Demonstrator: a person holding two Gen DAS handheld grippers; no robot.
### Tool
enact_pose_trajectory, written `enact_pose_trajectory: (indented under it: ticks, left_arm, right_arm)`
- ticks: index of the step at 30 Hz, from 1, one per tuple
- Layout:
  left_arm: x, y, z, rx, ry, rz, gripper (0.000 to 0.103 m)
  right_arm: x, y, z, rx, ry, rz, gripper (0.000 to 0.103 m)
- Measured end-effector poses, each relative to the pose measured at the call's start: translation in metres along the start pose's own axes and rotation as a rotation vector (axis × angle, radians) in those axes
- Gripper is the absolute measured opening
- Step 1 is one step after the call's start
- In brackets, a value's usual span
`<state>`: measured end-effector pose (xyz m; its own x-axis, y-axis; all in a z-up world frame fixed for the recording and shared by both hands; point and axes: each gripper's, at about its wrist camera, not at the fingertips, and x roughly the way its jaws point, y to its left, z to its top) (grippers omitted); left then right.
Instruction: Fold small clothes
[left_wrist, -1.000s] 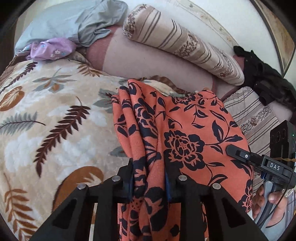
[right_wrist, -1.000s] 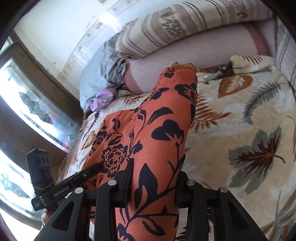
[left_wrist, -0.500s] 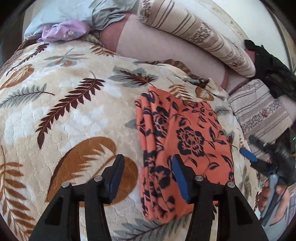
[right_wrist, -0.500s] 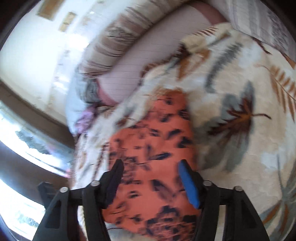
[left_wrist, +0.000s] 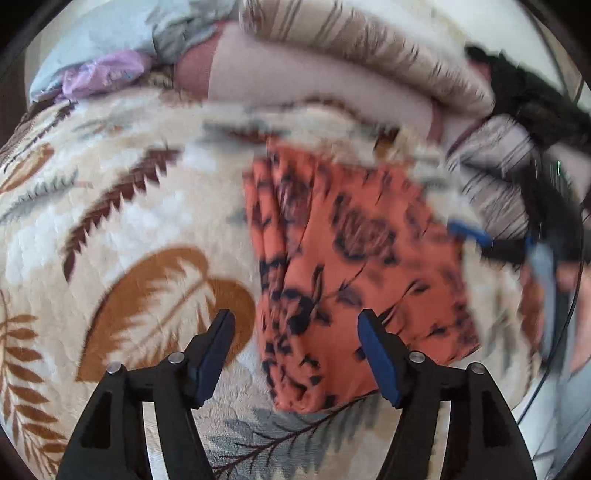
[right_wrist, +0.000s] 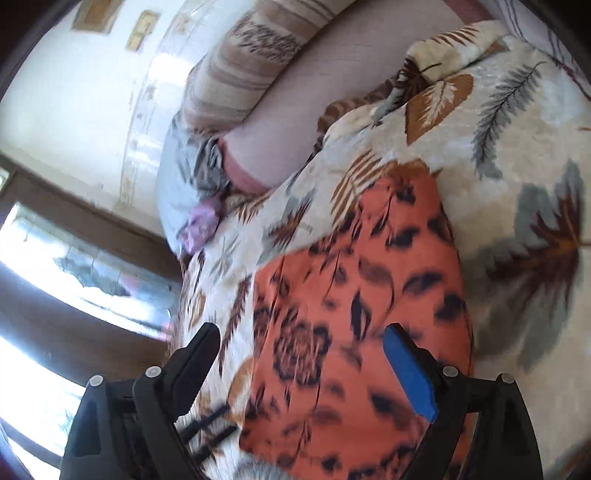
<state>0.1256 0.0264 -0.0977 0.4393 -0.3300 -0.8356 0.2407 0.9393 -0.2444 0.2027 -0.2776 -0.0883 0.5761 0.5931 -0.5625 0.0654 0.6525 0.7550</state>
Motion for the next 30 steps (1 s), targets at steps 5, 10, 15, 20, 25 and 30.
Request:
enact_pose_trajectory:
  ticks: [5,10,15,20,25,30]
  left_arm:
    - [-0.010,0.002,-0.002,-0.036,0.004,0.027,0.070]
    - [-0.025,0.001,0.017,-0.015,-0.081,0.061,0.080]
    - [0.016,-0.003,0.004,0.072,0.144,0.082,0.080]
    - [-0.016,0.013,0.042,-0.013,-0.052,0.010,0.080]
    - [0.032,0.030,0.122,-0.112,-0.040,-0.032,0.080]
    - [0.076,0.054,0.132,-0.281,0.106,0.077,0.077]
  right_arm:
    - [0.029,-0.028,0.025,0.142,0.010,-0.075,0.092]
    - [0.017,0.016,0.030,-0.028,-0.037,-0.013,0.093]
    - [0.071,-0.025,0.061,0.111,0.034,-0.129,0.093]
    - [0.021,0.010,0.037,0.010,-0.021,-0.022,0.093]
    - [-0.020,0.014,-0.038,-0.008,0.030,0.049,0.094]
    - [-0.026,0.000,-0.101,-0.032,0.082,-0.029,0.094]
